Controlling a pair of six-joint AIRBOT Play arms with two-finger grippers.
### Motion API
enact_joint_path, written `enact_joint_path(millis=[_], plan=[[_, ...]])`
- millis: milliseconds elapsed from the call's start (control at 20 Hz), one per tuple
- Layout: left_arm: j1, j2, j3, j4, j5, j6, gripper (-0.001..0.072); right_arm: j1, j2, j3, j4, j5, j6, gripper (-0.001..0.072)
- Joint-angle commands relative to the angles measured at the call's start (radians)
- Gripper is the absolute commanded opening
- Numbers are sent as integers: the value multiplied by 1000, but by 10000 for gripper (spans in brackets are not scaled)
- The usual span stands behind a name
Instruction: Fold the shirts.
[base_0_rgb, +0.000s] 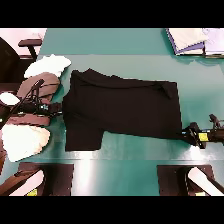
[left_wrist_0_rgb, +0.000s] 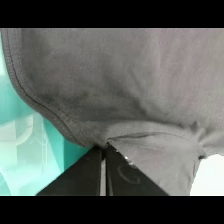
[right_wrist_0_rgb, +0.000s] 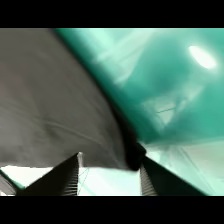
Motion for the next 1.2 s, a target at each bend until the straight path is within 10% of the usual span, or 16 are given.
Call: enact_joint_path(millis=[0,100,850,1150], plan=[[0,1,2,1,8,0,24,141,-107,50,34,-58,-5,142],[1,8,21,1,3,-1,23,235,-132,124,29,-53,-26,15],[1,259,1383,29,-109,-129,24,333,305,1454,-127,116,21,14],[1,255,1497,45,-81,-160,23,333,222,1711,-294,348,78,14]])
